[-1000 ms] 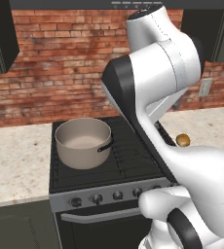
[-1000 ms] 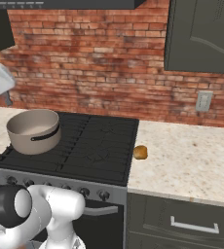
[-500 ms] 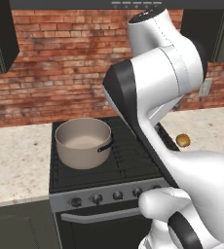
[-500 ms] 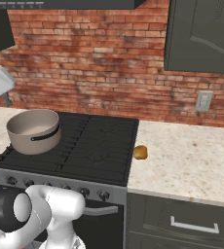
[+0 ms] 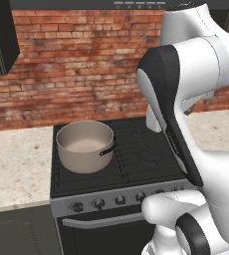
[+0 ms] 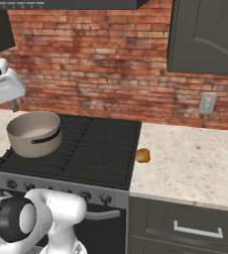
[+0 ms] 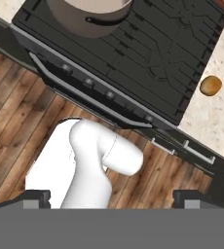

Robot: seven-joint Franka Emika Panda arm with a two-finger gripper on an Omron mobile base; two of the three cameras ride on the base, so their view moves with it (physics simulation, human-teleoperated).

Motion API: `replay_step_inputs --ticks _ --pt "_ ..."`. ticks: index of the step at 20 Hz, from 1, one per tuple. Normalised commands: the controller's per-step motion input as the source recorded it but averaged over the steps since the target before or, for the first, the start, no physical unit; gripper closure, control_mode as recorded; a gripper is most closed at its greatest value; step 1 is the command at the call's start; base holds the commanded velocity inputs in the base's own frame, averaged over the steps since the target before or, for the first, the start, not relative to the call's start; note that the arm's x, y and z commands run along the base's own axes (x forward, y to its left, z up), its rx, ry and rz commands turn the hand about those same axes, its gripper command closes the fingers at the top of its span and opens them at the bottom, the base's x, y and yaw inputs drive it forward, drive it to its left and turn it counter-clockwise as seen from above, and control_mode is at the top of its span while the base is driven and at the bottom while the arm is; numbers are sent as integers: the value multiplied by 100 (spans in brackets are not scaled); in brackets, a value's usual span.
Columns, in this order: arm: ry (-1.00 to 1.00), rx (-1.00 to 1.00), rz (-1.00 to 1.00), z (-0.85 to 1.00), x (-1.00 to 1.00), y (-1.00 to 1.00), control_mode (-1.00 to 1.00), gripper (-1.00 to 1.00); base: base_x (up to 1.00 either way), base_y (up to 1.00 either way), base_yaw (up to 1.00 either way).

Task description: Turn on the burner for the pot on the stove. Wait thirty seconds for the pot to heat up. Then add the potato to the pot.

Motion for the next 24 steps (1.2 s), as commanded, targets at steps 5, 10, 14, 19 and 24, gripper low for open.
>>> replay_step_inputs --ticks 5,10,14,19,24 --pt "0 1 0 0 0 -1 -100 -100 0 0 0" --pt "4 5 0 2 0 -7 -100 -100 0 0 0" --pt "6 7 0 0 0 -8 -100 -100 0 0 0" --pt "8 6 0 0 0 -3 -100 -100 0 0 0" --pt "7 6 0 0 0 -3 -100 -100 0 0 0"
